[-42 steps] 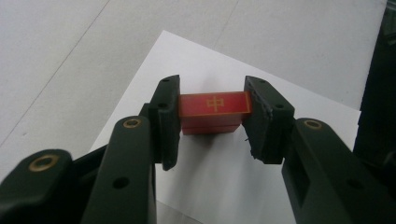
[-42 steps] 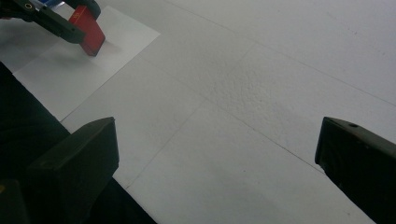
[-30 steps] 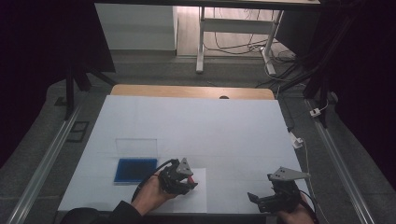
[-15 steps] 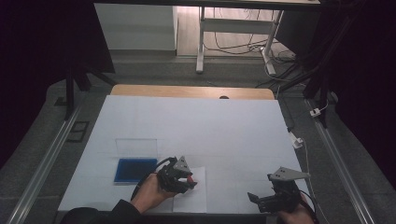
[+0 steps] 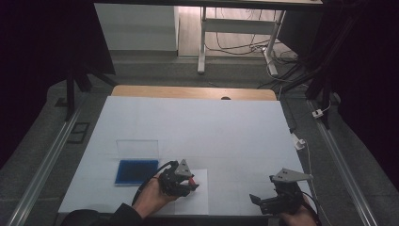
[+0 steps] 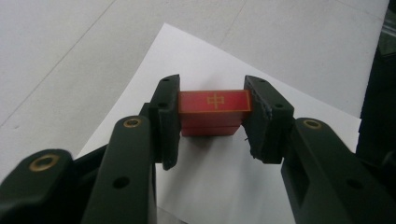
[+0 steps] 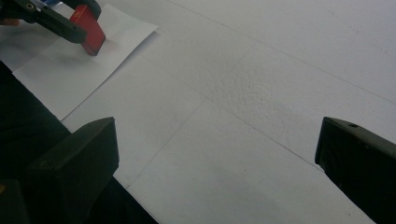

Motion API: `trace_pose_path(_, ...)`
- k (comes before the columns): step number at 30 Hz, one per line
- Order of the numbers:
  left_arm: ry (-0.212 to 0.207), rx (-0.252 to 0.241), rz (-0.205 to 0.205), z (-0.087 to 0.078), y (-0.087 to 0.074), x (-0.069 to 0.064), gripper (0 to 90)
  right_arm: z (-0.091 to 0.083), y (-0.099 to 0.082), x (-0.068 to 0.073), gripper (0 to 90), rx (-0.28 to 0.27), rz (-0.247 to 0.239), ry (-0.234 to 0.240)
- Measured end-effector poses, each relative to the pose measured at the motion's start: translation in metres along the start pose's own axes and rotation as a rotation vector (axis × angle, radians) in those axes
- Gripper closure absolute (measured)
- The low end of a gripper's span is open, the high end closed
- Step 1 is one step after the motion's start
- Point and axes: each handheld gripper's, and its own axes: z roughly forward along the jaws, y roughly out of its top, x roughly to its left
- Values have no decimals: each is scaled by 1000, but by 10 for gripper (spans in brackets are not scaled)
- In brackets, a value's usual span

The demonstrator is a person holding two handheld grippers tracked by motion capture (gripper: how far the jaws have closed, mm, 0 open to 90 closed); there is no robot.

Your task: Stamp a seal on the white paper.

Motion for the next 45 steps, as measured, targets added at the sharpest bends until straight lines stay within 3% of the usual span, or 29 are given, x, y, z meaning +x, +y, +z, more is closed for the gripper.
trace_pose_path(3,7,-19,-6,0,-1,-1,585,0,0,0,0,0,-1,0)
trace_pose_path(10,16,-2,-4,-1,2,-2,583,0,0,1,0,2,-1,-2)
trace_pose_path(14,25,-28,-3,-5,4,-2,583,0,0,0,0,1,-2,-2)
trace_pose_path(22,6,-40,-20,-12,5,2,583,0,0,1,0,1,0,-1)
trace_pose_path(34,-8,-53,-38,-29,2,8,583,0,0,0,0,-1,0,-1)
trace_pose_path(45,6,-72,-79,-49,-6,17,583,0,0,1,0,-1,0,-2)
